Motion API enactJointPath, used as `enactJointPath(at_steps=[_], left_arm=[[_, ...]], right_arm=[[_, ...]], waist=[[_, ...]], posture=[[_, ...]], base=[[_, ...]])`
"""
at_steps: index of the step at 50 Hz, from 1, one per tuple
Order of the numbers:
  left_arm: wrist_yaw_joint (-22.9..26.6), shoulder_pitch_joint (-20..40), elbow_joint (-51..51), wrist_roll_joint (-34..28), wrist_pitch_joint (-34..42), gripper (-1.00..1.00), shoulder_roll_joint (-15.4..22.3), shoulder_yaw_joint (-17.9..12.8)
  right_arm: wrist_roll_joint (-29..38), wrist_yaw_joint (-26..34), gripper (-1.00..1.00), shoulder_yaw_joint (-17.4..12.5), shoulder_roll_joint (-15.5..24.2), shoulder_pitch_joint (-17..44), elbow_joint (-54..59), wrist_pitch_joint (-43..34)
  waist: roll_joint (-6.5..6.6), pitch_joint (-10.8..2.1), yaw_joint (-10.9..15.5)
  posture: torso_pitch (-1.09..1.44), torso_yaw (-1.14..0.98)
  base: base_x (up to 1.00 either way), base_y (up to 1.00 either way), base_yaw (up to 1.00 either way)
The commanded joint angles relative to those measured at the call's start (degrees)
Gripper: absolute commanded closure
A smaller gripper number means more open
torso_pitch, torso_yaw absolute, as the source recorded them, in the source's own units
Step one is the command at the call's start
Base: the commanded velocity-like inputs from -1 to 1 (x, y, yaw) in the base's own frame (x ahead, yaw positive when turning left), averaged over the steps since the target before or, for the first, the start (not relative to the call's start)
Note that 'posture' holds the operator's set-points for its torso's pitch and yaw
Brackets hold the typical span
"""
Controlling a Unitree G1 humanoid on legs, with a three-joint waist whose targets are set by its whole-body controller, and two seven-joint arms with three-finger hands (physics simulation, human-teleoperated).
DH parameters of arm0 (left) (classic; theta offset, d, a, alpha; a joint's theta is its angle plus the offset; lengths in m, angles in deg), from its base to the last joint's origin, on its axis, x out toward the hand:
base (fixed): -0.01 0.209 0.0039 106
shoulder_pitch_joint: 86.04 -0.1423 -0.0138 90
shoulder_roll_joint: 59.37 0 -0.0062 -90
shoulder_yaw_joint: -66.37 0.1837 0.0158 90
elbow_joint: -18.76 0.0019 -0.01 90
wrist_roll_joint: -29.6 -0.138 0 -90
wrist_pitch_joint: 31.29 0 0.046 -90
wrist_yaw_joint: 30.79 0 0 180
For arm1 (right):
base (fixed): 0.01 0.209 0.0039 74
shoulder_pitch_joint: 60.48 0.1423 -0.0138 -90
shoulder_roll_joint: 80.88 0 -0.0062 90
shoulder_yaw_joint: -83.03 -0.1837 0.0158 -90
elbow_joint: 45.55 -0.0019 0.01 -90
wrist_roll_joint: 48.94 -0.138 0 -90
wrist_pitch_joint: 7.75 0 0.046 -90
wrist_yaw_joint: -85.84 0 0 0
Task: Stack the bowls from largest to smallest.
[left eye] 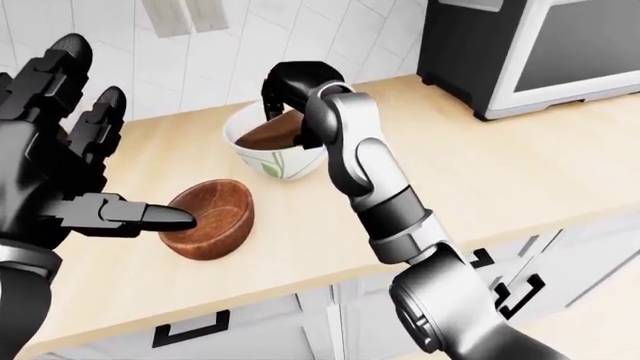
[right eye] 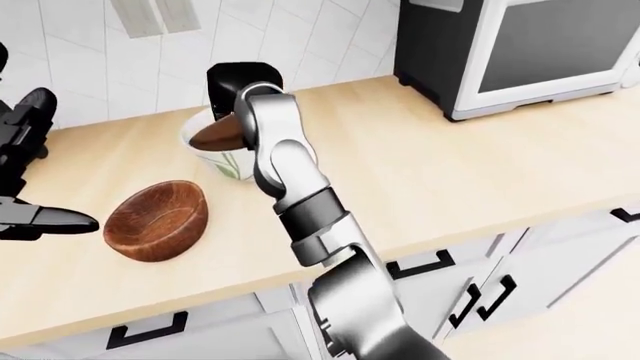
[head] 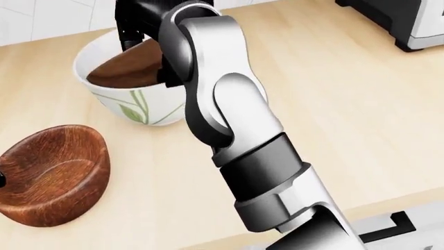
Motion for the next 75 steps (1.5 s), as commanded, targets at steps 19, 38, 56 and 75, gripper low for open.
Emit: enactJointPath(at_steps=[19, 38, 56, 75], left_arm=[[0.1, 1.6, -0.5, -1.3, -1.4, -1.00, 0.6, -0.5], [4.9, -1.3, -5.3, -5.7, 0.8, -1.00, -2.7, -0.3], [11.6, -7.8, -9.7, -5.2, 0.2, -1.00, 2.5, -4.9], [34.1, -8.5, -7.5, -59.7, -22.2, -1.00, -9.2, 16.9]], right_arm=[[1.9, 4.4, -0.17, -0.4, 0.2, 1.6, -10.1, -0.5], [-5.2, 20.1, -0.51, -4.3, 7.2, -4.3, -36.6, -8.7], [-10.0, 22.5, -1.00, -6.6, 12.9, -16.3, -50.4, -10.9], [-13.8, 19.1, -1.00, -7.4, 15.1, -21.8, -51.7, -11.4]], waist=[[0.23, -1.30, -0.1], [-0.51, -1.13, -0.1], [-0.56, -0.98, -0.3], [-2.11, -2.35, 0.3]], posture=[[-0.20, 0.00], [-0.20, 0.00], [-0.20, 0.00], [-0.20, 0.00]], base=[[0.00, 0.00, 0.00], [0.00, 0.00, 0.00], [0.00, 0.00, 0.00], [0.00, 0.00, 0.00]])
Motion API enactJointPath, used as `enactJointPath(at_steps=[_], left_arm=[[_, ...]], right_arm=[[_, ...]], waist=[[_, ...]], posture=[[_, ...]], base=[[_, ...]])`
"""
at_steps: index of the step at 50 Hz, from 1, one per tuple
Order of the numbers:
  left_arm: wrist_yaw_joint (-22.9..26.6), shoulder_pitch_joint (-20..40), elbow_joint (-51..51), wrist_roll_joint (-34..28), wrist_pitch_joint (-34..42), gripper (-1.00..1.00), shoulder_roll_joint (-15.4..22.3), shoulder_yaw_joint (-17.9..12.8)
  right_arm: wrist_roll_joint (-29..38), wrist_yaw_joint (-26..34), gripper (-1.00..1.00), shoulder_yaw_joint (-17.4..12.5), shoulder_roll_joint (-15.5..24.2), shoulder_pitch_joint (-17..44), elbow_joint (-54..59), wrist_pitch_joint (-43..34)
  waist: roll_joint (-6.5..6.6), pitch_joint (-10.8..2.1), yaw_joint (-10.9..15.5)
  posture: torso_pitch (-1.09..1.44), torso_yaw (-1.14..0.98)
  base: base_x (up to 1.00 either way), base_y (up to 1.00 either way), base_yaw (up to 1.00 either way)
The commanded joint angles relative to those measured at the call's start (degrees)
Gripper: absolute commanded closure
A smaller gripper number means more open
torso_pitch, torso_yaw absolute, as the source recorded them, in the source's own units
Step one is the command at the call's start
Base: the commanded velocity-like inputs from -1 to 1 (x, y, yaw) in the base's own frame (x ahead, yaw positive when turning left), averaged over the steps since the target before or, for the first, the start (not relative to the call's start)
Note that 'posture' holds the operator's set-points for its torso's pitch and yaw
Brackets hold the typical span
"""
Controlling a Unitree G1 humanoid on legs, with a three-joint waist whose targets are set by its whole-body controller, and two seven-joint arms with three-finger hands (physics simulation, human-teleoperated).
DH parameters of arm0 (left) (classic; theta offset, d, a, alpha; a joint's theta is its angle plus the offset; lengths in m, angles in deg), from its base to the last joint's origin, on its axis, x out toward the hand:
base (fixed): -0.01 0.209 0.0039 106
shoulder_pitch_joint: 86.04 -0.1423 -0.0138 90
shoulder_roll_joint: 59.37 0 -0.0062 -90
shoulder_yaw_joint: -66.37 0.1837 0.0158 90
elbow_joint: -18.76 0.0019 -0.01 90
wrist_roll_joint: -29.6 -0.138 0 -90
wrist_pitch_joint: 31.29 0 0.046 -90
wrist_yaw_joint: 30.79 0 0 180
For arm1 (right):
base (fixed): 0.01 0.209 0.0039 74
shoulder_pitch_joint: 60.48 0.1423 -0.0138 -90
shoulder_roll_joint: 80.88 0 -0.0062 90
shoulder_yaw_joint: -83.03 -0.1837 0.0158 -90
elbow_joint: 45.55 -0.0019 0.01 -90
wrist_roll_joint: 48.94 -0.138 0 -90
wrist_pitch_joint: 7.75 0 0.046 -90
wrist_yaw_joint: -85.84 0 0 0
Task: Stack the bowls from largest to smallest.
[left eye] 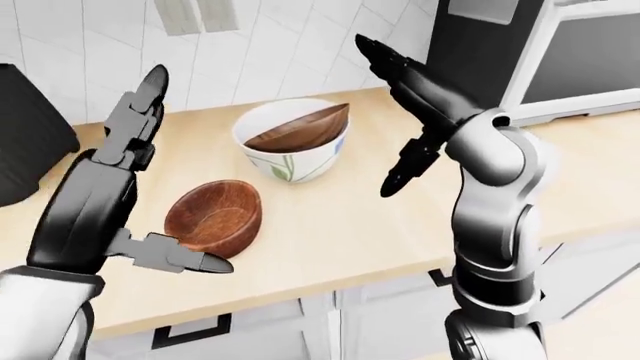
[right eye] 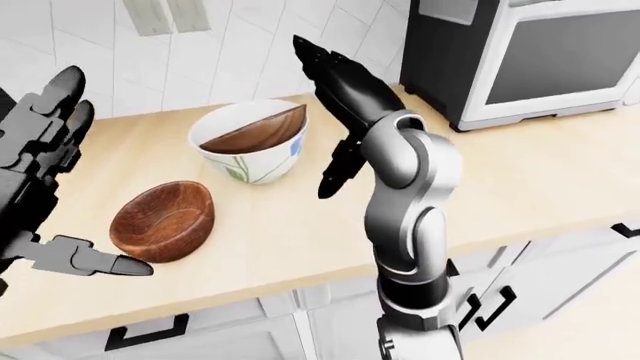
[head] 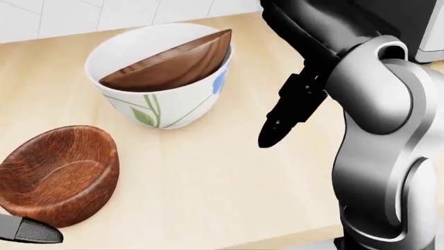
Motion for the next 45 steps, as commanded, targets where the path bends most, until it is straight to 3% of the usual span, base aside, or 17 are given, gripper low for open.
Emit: enactJointPath(at_steps=[1, 7, 14, 23, 45], left_arm=[[4.5, 1.0, 0.1, -11.1, -6.1, -1.00, -1.3, 0.8], [10.3, 1.4, 5.3, -24.7, -17.3, -1.00, -8.5, 5.1], [11.3, 1.6, 11.6, -29.9, -26.1, -1.00, -12.8, 6.3], [10.3, 0.1, 18.7, -37.5, -35.8, -1.00, -14.8, 9.3], [4.1, -2.3, 30.8, -46.0, -48.4, -0.94, -16.0, 10.1]], right_arm=[[-0.4, -1.5, -1.00, -0.9, 0.6, 1.5, -1.0, 0.7], [-1.0, -1.8, -1.00, -0.9, 0.9, 1.1, -1.4, 0.5], [-1.4, -2.7, -1.00, -0.8, 1.1, -0.1, -1.2, 1.1], [-2.3, -2.7, -1.00, -1.5, 1.6, -0.8, -1.8, 1.4], [-2.3, -3.2, -1.00, -1.2, 1.4, -2.0, -2.3, 1.6]], waist=[[-0.06, -0.90, 0.1], [-0.98, -1.54, 0.2], [-1.66, -2.26, 0.4], [-2.04, -3.03, 0.7], [-1.79, -3.79, 0.7]], posture=[[-0.20, 0.00], [-0.20, 0.00], [-0.20, 0.00], [-0.20, 0.00], [-0.20, 0.00]], base=[[0.00, 0.00, 0.00], [0.00, 0.00, 0.00], [0.00, 0.00, 0.00], [0.00, 0.00, 0.00], [0.00, 0.00, 0.00]])
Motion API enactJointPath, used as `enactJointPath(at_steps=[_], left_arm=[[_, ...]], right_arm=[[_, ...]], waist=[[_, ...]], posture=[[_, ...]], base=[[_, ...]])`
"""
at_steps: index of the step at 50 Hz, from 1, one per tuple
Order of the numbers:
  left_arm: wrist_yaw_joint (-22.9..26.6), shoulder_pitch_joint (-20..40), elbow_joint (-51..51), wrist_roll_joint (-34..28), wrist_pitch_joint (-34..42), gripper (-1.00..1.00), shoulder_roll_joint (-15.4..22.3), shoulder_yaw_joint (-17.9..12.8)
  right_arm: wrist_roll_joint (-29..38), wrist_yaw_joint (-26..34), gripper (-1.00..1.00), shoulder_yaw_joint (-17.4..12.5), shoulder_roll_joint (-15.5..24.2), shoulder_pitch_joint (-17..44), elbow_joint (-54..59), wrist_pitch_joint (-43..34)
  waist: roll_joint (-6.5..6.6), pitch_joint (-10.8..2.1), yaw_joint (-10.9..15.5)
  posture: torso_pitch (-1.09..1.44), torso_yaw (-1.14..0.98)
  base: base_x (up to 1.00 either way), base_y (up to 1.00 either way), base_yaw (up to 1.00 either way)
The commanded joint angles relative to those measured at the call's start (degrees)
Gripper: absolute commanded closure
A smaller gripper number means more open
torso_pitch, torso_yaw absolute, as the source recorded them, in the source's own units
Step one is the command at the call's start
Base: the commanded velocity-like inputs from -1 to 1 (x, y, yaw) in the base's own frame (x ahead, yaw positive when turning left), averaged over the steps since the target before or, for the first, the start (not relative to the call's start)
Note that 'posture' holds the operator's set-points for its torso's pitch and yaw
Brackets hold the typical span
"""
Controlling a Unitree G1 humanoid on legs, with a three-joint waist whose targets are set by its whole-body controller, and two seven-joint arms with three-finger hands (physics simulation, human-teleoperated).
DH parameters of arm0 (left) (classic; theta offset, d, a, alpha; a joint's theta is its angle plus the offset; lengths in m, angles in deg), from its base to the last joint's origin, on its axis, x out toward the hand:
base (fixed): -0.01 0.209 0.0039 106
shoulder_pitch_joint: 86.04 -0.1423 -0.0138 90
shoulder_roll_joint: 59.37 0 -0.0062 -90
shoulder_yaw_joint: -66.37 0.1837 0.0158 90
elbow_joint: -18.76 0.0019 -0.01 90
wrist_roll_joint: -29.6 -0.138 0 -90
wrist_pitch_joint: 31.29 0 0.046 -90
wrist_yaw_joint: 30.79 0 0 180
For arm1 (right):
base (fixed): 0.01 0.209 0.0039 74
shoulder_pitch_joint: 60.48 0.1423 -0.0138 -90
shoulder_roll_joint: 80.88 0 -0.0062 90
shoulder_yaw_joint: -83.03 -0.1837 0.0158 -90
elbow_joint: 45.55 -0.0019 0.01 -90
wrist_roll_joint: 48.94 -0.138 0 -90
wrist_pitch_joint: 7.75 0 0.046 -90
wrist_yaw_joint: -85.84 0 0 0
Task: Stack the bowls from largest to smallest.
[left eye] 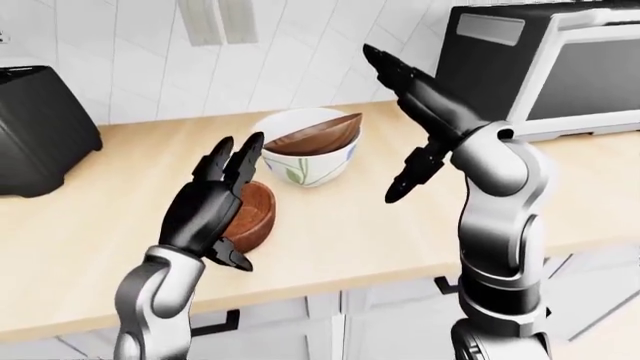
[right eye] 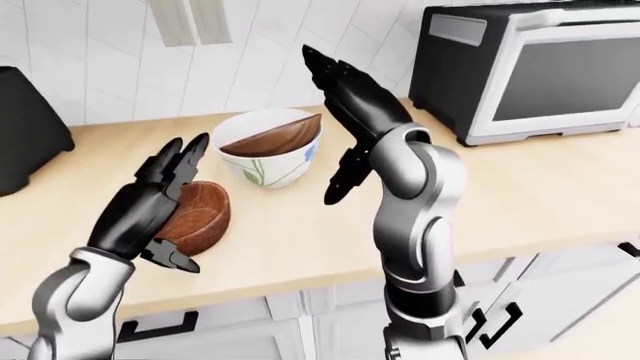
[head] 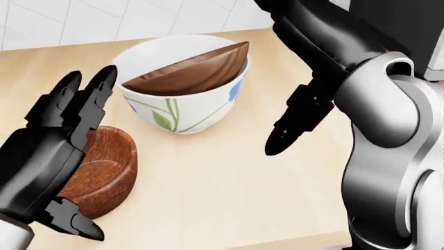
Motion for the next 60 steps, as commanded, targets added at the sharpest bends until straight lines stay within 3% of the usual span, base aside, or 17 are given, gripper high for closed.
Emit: enactJointPath(at_steps=[1, 11, 17, 34, 41, 54, 60], left_arm=[[-0.4, 0.1, 0.8, -1.5, -0.6, -0.91, 0.4, -0.3], [-0.6, -1.2, 2.4, -2.5, -2.2, -0.64, 0.0, 0.1], [0.8, -0.6, 3.5, -2.4, -1.6, -0.30, 0.0, 0.1], [12.7, 8.2, 3.3, -0.9, 9.2, -0.14, 1.1, 2.2], [14.1, 11.4, 5.4, -1.4, 10.7, -0.09, 1.9, 2.7], [12.6, 11.1, 7.9, -3.3, 7.9, 0.21, 2.7, 2.9], [12.3, 9.2, 7.3, -5.1, 5.2, 0.58, 2.8, 2.5]], right_arm=[[-0.1, -1.3, -1.00, -0.5, 0.3, 1.6, -1.1, 0.7], [-0.5, -1.5, -1.00, -0.7, 0.8, 1.5, -1.0, 0.7], [-0.5, -1.6, -1.00, -0.6, 0.7, 1.2, -1.0, 0.7], [-1.2, -3.4, -1.00, -0.6, 0.6, 0.3, 0.5, 2.1], [-1.3, -3.5, -1.00, -0.6, 0.6, 0.2, 0.4, 2.1], [-1.2, -4.0, -1.00, -0.5, 0.3, 0.0, 0.7, 2.5], [-1.4, -4.0, -1.00, -0.6, 0.5, 0.1, 0.8, 2.5]], waist=[[-0.12, -0.26, 0.0], [0.09, -0.08, 0.1], [0.10, 0.28, 0.5], [-0.37, 1.53, 1.0], [-0.77, 1.80, 0.8], [-0.61, 0.97, 0.7], [-0.57, 0.29, 0.7]], posture=[[-0.20, 0.00], [-0.20, 0.00], [-0.20, 0.00], [-0.20, 0.00], [-0.20, 0.00], [-0.20, 0.00], [-0.20, 0.00]], base=[[0.00, 0.00, 0.00], [0.00, 0.00, 0.00], [0.00, 0.00, 0.00], [0.00, 0.00, 0.00], [0.00, 0.00, 0.00], [0.00, 0.00, 0.00], [0.00, 0.00, 0.00]])
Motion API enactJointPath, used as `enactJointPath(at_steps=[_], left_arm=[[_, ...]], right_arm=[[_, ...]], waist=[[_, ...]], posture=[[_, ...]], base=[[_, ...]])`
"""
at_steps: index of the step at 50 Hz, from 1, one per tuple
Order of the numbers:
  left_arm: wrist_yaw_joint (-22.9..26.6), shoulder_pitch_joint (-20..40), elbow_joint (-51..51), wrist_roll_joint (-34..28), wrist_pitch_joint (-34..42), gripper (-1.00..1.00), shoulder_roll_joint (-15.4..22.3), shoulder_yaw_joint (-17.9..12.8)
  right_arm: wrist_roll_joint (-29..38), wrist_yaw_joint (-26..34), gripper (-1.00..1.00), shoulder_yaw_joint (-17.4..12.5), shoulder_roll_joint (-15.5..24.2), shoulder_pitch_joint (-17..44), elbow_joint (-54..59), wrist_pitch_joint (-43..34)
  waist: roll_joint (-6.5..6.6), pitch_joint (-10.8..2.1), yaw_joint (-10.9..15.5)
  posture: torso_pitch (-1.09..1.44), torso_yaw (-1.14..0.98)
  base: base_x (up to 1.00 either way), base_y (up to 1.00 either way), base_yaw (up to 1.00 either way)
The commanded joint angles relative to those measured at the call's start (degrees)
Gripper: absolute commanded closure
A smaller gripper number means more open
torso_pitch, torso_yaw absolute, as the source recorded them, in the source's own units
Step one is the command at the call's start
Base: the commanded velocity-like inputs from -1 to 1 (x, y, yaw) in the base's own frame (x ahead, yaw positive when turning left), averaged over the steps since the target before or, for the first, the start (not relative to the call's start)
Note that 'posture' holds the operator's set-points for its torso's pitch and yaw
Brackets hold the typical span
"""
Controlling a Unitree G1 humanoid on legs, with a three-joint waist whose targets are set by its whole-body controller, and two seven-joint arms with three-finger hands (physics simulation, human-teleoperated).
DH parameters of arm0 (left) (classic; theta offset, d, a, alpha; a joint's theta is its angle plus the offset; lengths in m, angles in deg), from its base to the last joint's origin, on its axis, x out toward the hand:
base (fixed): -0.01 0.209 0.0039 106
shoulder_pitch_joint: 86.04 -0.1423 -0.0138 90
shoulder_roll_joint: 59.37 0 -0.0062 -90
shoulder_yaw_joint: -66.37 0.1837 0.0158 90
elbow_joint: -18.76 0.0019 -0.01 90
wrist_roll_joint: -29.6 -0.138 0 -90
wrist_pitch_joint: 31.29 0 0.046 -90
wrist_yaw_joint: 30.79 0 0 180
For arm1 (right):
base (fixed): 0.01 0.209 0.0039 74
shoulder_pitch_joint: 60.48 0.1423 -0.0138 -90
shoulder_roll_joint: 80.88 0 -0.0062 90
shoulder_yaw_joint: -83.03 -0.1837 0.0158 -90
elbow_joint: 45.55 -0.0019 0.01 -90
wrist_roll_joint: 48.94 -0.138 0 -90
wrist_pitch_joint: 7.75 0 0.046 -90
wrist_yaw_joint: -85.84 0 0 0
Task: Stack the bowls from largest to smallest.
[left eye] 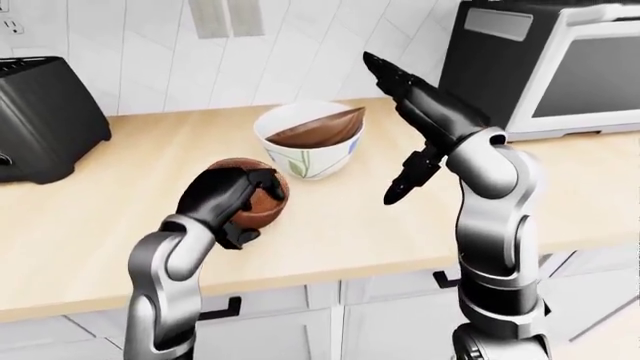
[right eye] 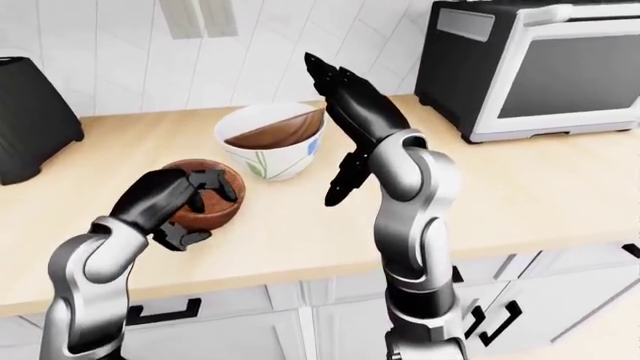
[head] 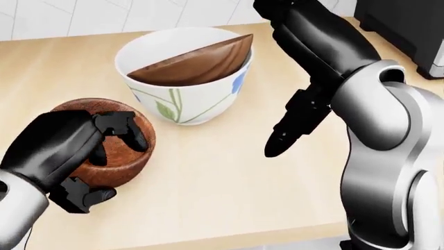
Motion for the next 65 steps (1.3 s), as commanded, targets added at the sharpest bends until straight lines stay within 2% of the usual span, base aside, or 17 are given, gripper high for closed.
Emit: enactJointPath(at_steps=[1, 11, 15, 24, 31, 37, 43, 45, 48, 56, 60, 63, 65], left_arm=[[0.9, -0.1, 1.0, -2.4, -0.9, 0.62, 0.7, -0.5], [3.0, -3.4, -3.8, -1.9, -0.6, 1.00, 0.3, -3.0], [5.6, -3.9, -6.1, 0.1, 1.7, 1.00, 1.1, -5.0], [6.7, -0.7, -7.2, 3.9, 7.0, 1.00, 2.8, -6.9], [10.0, 2.7, -11.3, 7.8, 14.3, 1.00, 6.5, -9.6], [10.0, 5.0, -11.5, 9.9, 16.3, 1.00, 9.8, -11.1], [11.8, 11.5, -9.6, 10.9, 20.2, 1.00, 12.3, -9.6], [12.4, 16.5, -7.0, 11.2, 22.5, 1.00, 13.4, -8.5], [10.7, 22.8, -3.7, 10.9, 25.5, 1.00, 14.1, -6.9], [10.7, 35.0, 3.7, 9.9, 28.6, 1.00, 15.8, -3.5], [11.7, 38.2, 5.5, 9.3, 29.9, 1.00, 14.2, -2.2], [10.0, 41.0, 9.5, 9.0, 29.8, 1.00, 11.9, -0.7], [8.9, 40.7, 11.5, 8.6, 28.0, 1.00, 10.8, 0.2]], right_arm=[[0.1, -1.0, -1.00, -0.4, 0.2, 1.7, -1.5, 0.5], [0.0, -0.6, -1.00, -0.6, 0.6, 2.4, -1.6, 0.1], [0.2, -0.1, -1.00, -0.6, 0.6, 2.7, -2.0, -0.2], [0.4, -0.1, -1.00, -0.6, 0.5, 2.6, -2.2, -0.2], [0.4, 0.4, -1.00, -0.7, 0.8, 2.9, -2.4, -0.5], [0.7, 0.8, -1.00, -0.6, 0.8, 3.6, -2.6, -0.9], [0.5, 0.7, -1.00, -0.7, 0.8, 3.3, -2.7, -0.9], [0.2, 0.3, -1.00, -0.9, 0.9, 3.0, -2.4, -0.6], [-0.1, 0.0, -1.00, -1.0, 1.0, 2.6, -2.6, -0.6], [-1.2, -0.3, -1.00, -1.7, 2.0, 2.3, -2.9, -0.9], [-1.9, -0.4, -1.00, -2.2, 2.7, 2.4, -2.8, -1.0], [-2.3, -1.2, -1.00, -2.2, 2.8, 2.1, -2.4, -0.8], [-2.7, -1.3, -1.00, -2.5, 3.1, 2.1, -2.2, -0.8]], waist=[[-0.09, -0.39, 0.0], [0.09, -1.11, -0.6], [0.21, -1.26, -0.8], [0.40, -1.02, -1.2], [0.31, -0.32, -1.4], [0.44, 0.24, -1.2], [0.34, 0.62, -0.8], [0.20, 0.81, -0.7], [-0.05, 0.99, -0.4], [-0.29, 1.59, -0.4], [-0.44, 1.82, -0.4], [-0.62, 1.95, -0.4], [-0.77, 1.91, -0.3]], posture=[[-0.20, 0.00], [-0.20, 0.00], [-0.20, 0.00], [-0.20, 0.00], [-0.20, 0.00], [-0.20, 0.00], [-0.20, 0.00], [-0.20, 0.00], [-0.20, 0.00], [-0.20, 0.00], [-0.20, 0.00], [-0.20, 0.00], [-0.20, 0.00]], base=[[0.00, 0.00, 0.00], [0.00, 0.00, 0.00], [0.00, 0.00, 0.00], [0.00, 0.00, 0.00], [0.00, 0.00, 0.00], [0.00, 0.00, 0.00], [0.00, 0.00, 0.00], [0.00, 0.00, 0.00], [0.00, 0.00, 0.00], [0.00, 0.00, 0.00], [0.00, 0.00, 0.00], [0.00, 0.00, 0.00], [0.00, 0.00, 0.00]])
